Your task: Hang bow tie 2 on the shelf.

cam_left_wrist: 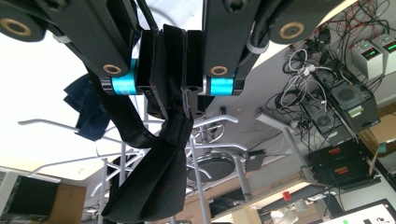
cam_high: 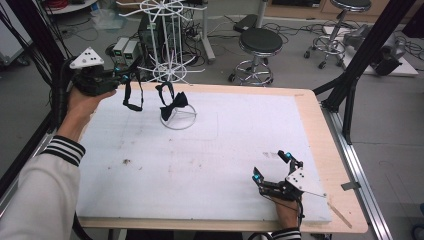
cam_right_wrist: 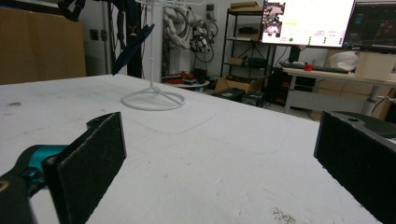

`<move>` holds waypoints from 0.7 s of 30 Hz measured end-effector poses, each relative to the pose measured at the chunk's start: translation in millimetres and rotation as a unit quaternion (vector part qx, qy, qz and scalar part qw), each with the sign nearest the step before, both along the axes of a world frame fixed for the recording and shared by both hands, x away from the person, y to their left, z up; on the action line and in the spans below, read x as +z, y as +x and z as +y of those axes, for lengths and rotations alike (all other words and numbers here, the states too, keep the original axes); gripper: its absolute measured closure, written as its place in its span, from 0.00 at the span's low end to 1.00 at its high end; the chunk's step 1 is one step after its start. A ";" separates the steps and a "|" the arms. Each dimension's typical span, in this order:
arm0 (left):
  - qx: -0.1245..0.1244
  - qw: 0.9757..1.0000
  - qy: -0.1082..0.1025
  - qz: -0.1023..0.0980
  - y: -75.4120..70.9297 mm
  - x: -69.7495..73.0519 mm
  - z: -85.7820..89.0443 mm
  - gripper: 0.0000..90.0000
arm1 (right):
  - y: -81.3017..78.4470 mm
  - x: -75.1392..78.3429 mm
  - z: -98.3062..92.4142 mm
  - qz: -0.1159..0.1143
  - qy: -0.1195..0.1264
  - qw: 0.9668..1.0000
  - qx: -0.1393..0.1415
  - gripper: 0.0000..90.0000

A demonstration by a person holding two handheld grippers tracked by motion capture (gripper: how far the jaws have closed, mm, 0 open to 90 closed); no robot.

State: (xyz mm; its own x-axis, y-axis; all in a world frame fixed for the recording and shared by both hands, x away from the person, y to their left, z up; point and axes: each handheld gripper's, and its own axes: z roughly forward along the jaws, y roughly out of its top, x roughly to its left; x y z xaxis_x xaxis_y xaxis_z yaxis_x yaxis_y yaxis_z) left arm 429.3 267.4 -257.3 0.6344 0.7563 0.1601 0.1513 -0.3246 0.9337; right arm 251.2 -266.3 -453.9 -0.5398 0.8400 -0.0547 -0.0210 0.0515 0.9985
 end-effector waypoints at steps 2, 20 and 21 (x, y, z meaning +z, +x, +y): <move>0.000 1.000 0.004 0.000 1.8 0.8 -2.1 0.90 | 0.5 0.1 -0.5 -0.004 -0.002 1.000 0.000 0.02; -0.007 1.000 0.022 0.002 21.5 7.4 -30.8 0.90 | 0.4 -0.1 -0.6 -0.006 -0.001 1.000 0.000 0.02; -0.007 1.000 0.019 0.002 22.5 7.1 -31.9 0.90 | 0.4 0.0 -0.6 -0.006 -0.001 1.000 -0.001 0.02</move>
